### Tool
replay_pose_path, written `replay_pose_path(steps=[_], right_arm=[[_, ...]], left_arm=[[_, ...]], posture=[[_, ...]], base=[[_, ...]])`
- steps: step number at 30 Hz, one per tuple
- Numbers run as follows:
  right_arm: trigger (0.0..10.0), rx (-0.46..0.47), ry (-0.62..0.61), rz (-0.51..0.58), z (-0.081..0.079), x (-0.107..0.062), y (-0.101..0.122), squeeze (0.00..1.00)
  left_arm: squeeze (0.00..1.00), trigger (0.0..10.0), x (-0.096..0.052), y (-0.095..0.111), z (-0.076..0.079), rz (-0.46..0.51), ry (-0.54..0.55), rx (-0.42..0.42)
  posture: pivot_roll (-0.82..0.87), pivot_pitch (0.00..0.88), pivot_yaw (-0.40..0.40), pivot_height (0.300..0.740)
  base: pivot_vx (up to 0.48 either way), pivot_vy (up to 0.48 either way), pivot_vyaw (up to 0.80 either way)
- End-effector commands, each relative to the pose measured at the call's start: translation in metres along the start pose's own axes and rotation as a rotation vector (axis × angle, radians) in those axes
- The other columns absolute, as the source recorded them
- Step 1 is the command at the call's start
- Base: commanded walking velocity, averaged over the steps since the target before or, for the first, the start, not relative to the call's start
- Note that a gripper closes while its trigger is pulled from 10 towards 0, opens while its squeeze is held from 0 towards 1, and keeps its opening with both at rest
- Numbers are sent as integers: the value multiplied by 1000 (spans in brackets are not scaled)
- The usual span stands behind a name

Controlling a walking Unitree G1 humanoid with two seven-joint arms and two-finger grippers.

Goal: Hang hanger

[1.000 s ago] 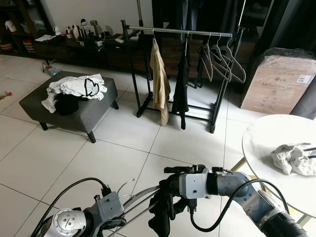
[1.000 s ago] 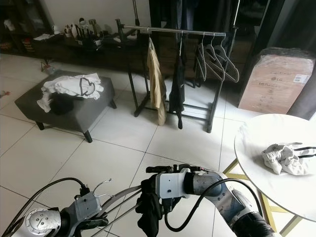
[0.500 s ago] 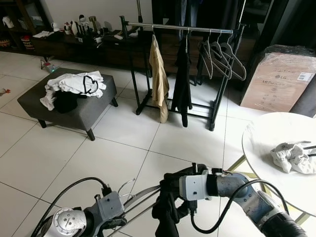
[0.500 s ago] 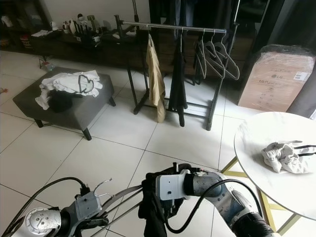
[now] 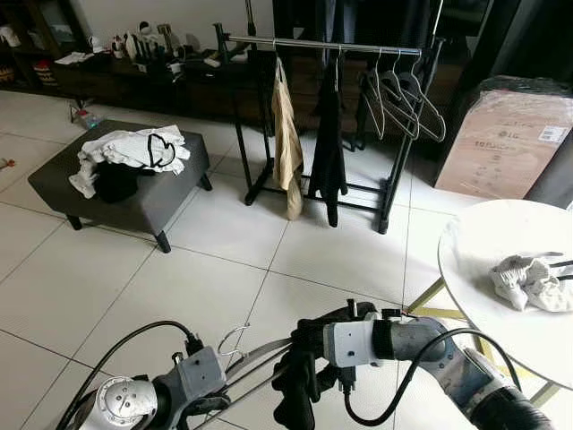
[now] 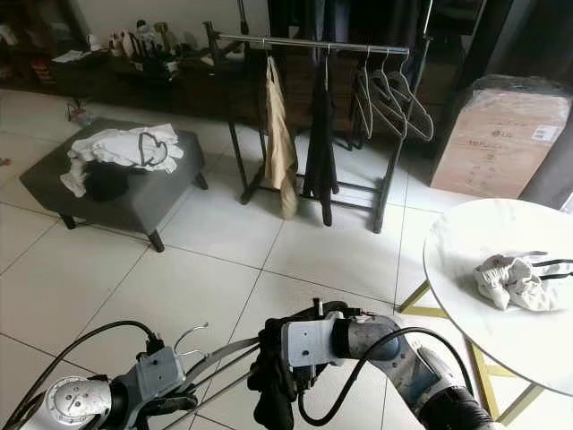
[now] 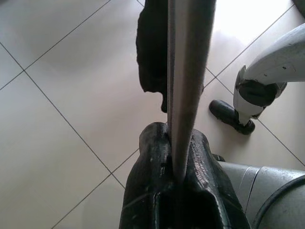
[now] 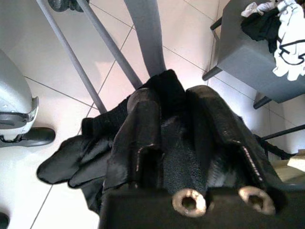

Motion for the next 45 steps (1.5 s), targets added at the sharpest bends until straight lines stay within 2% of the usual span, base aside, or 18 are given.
replay_pose_path(steps=[1,10,19,22,28,30,32,34,36,39,40,43,44,45], right_arm=[[0,-1,-9,13,3,1,2,0],[0,0,-23,24,6,0,4,0],[0,21,-75,85,20,-5,16,0],[0,48,-83,155,29,-14,31,0],[0,69,-40,200,26,-25,41,0],[0,87,-7,214,22,-29,44,0],[0,112,83,224,6,-34,47,0],[0,127,127,233,-3,-35,51,0],[0,161,229,259,-21,-38,60,0],[0,158,256,287,-28,-38,69,0],[0,137,186,337,-19,-31,82,0],[0,123,136,364,-11,-27,90,0],[0,112,91,384,-3,-25,95,0],[0,93,-24,422,18,-21,106,0]], left_arm=[[0,10000,-1,3,-1,6,3,15],[0,10000,-1,3,-1,4,3,15],[0,10000,-1,3,0,1,3,13],[0,10000,-1,2,-2,1,14,6],[0,10000,0,2,-8,-1,50,1],[0,10000,1,2,-12,0,71,-3],[0,10000,1,3,-16,3,94,-3],[0,10000,2,4,-18,3,100,-3],[0,10000,2,4,-18,3,101,-3],[0,10000,2,4,-18,2,101,-3],[0,10000,2,4,-19,0,102,-5],[0,10000,2,4,-19,-1,101,-5],[0,10000,2,3,-18,-2,100,-4],[0,10000,3,3,-18,-4,97,-4]], posture=[[-17,143,23,740],[-15,141,25,740],[-15,140,26,740],[-17,140,26,740],[-19,139,25,740],[-21,139,24,740],[-24,140,22,740],[-24,140,22,740],[-24,141,22,740],[-25,141,23,740],[-26,141,23,740],[-26,142,24,740],[-26,141,23,740],[-25,142,24,740]], base=[[0,0,0],[0,0,0],[0,0,0],[0,0,0],[0,0,0],[0,0,0],[0,0,0],[0,0,0],[0,0,0],[0,0,0],[0,0,0],[0,0,0],[0,0,0],[0,0,0]])
Point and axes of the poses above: a point about 5 cm out from each wrist's last joint towards the gripper, its own x axis pointing out of the wrist towards the gripper, its own y axis along the axis of the wrist's last joint, z = x × y, the point moved 6 cm from there along x, pointing out of the wrist towards the gripper, and after that the axes turned 1 degree about -x, right-handed, at the moved point
